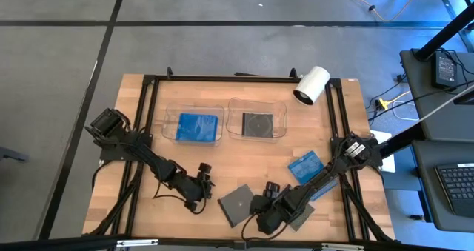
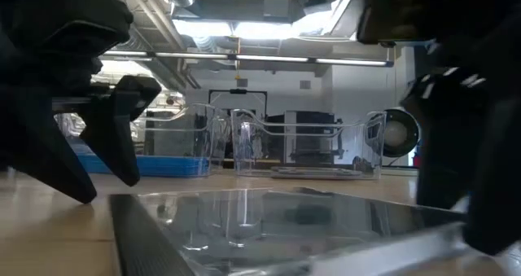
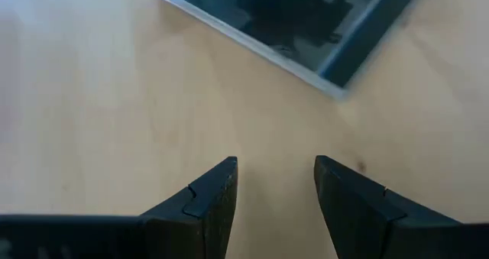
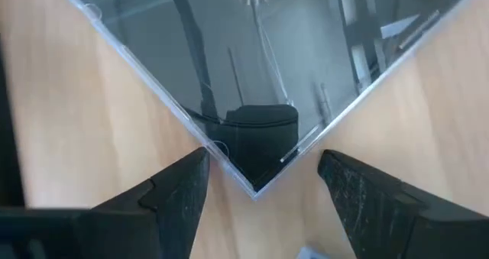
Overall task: Pick & place jewel cases by type
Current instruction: Put the left black CD case into the right transparent bin
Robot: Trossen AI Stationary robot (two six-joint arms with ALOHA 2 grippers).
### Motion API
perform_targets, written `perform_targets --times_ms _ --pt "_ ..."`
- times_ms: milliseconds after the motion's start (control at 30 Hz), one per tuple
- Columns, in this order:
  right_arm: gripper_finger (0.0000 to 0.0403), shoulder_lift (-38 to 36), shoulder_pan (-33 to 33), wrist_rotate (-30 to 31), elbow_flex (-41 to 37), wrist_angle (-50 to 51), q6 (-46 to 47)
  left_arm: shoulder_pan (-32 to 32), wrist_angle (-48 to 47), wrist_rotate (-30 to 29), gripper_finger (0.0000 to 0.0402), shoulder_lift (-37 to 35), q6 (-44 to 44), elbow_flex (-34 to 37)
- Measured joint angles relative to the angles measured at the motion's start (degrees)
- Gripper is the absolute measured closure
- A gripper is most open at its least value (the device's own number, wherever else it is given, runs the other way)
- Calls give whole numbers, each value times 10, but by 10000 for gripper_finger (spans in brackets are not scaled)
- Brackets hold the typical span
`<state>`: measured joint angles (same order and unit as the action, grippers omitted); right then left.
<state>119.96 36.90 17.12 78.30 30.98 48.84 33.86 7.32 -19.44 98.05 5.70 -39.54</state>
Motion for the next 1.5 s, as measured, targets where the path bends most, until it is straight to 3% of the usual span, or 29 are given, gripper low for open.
perform_targets --times_ms 133,400,600,867,1067,1500 --pt "139 0 -15 -1 0 -1 -23 16 0 -30 230 0 -37 1" --pt "139 0 -38 -1 -1 -12 -31 25 -1 -25 231 3 -63 1" --pt "139 0 -38 -3 -1 -23 -58 42 15 11 231 17 8 0" --pt "139 0 -39 -14 -1 -29 -102 95 53 -34 233 38 85 1" --pt "139 0 -39 -17 -1 -31 -103 115 85 -61 233 41 100 3" --pt "139 0 -38 -19 -1 -35 -101 115 98 -43 230 41 89 3"
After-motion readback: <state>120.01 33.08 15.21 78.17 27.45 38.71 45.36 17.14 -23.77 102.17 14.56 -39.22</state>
